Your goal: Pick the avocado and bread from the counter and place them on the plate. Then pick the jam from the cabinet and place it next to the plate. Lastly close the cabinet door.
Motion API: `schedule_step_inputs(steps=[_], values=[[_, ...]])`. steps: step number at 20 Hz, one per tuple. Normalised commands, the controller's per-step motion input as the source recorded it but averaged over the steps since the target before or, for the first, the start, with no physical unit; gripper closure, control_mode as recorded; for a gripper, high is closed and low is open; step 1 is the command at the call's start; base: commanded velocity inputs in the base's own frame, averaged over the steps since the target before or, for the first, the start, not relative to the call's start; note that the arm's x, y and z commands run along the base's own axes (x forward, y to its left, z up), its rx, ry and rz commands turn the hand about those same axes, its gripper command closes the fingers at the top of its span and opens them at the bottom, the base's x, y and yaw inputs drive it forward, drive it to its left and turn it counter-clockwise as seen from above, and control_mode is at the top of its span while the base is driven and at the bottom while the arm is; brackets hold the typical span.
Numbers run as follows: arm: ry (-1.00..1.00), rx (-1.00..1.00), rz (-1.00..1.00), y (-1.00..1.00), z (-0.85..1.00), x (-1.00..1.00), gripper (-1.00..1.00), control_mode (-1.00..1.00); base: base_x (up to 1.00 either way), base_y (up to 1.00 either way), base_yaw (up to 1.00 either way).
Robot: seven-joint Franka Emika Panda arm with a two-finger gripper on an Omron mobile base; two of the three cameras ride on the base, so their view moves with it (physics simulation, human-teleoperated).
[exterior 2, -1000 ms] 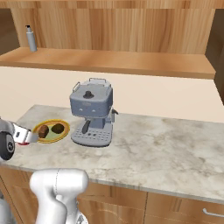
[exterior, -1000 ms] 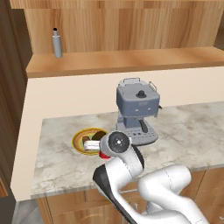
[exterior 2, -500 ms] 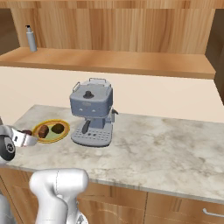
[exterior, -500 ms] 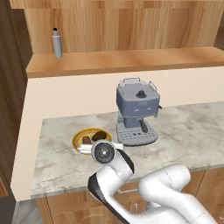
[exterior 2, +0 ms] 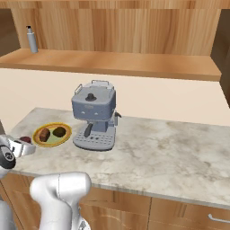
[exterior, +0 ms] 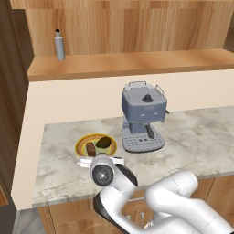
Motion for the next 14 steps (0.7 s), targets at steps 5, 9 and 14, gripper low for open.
schedule_step_inputs(steps=[5,9,14], values=[[-0.04,0.00,0.01,0.00,-0.31,0.00,1.00,-1.00,0.00,0.00,0.00],[-0.02,0.00,0.02,0.00,-0.11,0.06,1.00,-1.00,0.00,0.00,0.00],[0.00,0.00,0.00,0.02,-0.11,0.14,1.00,-1.00,0.00,0.00,0.00]])
